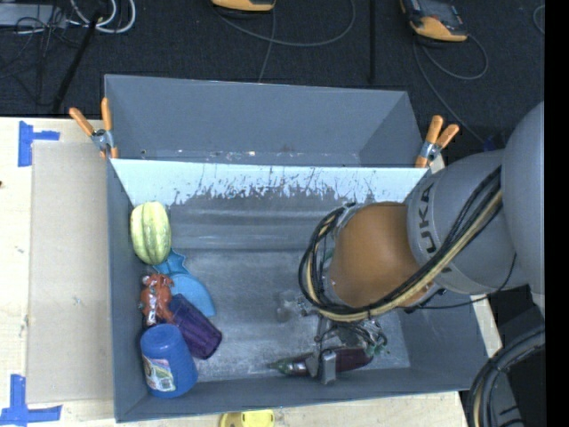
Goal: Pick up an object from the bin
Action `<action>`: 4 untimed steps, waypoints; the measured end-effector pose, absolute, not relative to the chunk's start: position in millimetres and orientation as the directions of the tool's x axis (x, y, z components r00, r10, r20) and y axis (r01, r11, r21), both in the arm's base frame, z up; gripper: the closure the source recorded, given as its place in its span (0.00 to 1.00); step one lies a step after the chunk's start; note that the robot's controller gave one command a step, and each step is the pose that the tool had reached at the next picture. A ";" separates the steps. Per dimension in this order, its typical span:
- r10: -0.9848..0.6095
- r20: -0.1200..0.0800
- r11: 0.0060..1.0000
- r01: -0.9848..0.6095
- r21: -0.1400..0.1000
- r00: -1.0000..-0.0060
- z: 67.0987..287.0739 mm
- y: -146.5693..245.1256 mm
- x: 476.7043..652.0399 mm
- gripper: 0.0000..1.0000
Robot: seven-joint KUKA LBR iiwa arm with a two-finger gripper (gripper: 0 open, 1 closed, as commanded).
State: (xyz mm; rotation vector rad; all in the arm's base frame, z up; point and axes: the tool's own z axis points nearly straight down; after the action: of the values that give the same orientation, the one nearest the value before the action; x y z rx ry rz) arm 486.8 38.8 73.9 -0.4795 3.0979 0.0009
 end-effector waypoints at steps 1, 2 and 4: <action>-0.305 0.001 0.952 -0.305 0.001 -0.952 74.4 38.6 485.3 1.00; -0.306 -0.004 0.952 -0.306 0.000 -0.952 73.3 38.6 486.2 0.00; -0.308 -0.006 0.951 -0.308 -0.001 -0.951 73.4 38.5 486.6 0.00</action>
Offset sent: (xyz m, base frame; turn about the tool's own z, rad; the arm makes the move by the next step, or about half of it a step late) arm 0.0000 0.0000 0.0000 0.0000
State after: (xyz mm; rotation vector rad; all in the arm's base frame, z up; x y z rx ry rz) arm 486.6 38.5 73.4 -0.4889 3.0971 -0.0003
